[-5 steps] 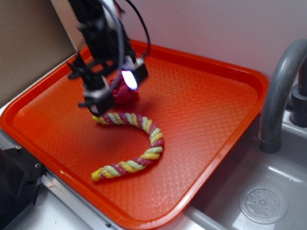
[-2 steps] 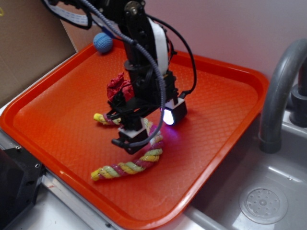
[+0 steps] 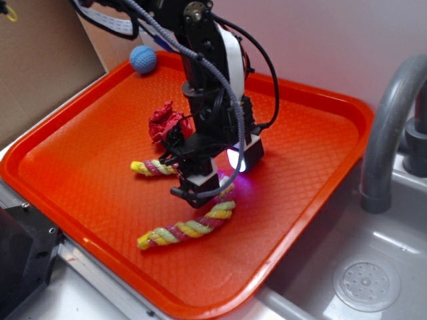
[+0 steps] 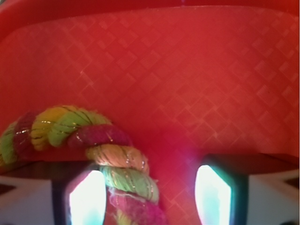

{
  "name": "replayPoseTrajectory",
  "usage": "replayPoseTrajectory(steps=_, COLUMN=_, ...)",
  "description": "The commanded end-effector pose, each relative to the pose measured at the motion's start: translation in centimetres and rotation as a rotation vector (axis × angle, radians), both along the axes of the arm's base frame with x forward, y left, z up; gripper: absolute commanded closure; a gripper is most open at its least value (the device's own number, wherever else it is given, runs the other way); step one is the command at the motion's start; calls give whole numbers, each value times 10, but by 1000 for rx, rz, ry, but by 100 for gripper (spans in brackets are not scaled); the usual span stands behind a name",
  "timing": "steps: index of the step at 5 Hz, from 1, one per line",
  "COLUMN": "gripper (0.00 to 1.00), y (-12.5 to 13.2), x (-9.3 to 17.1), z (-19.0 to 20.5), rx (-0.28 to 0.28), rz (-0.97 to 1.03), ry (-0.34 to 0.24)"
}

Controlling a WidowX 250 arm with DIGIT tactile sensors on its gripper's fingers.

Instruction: Grab the multicolored rope.

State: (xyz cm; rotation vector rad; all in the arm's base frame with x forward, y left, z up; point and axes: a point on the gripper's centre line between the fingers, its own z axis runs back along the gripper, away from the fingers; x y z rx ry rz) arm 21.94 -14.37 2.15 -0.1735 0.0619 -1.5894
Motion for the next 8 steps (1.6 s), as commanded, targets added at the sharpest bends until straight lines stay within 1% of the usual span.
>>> replayPoseTrajectory(steps=1, gripper=100, y=5, x=-24, z=-7, rx=66, rz=6, ry=9)
replayPoseTrajectory(steps=2, gripper=100, y=10, x=-26, z=-9, rx=112, rz=-59, ry=-66)
replayPoseTrajectory(steps=3, gripper=100, y=12, x=-26, z=-7, rx=146, rz=-112, ry=-123)
replayPoseTrajectory(steps=4, gripper=100, y=10, x=-16, z=42, rx=202, rz=42, ry=-146)
replayPoseTrajectory(steps=5, gripper=100, y=25, x=-10, z=91, rx=179, rz=297, ry=-161)
replayPoseTrajectory(steps=6, gripper=100, y=46, x=-11, z=141, rx=194, rz=524, ry=-176)
replayPoseTrajectory(steps=7, gripper=100, y=63, x=-19, z=184, rx=248, rz=738, ry=-158)
replayPoseTrajectory(steps=8, gripper=100, y=80, x=-28, z=214, rx=235, rz=992, ry=-153)
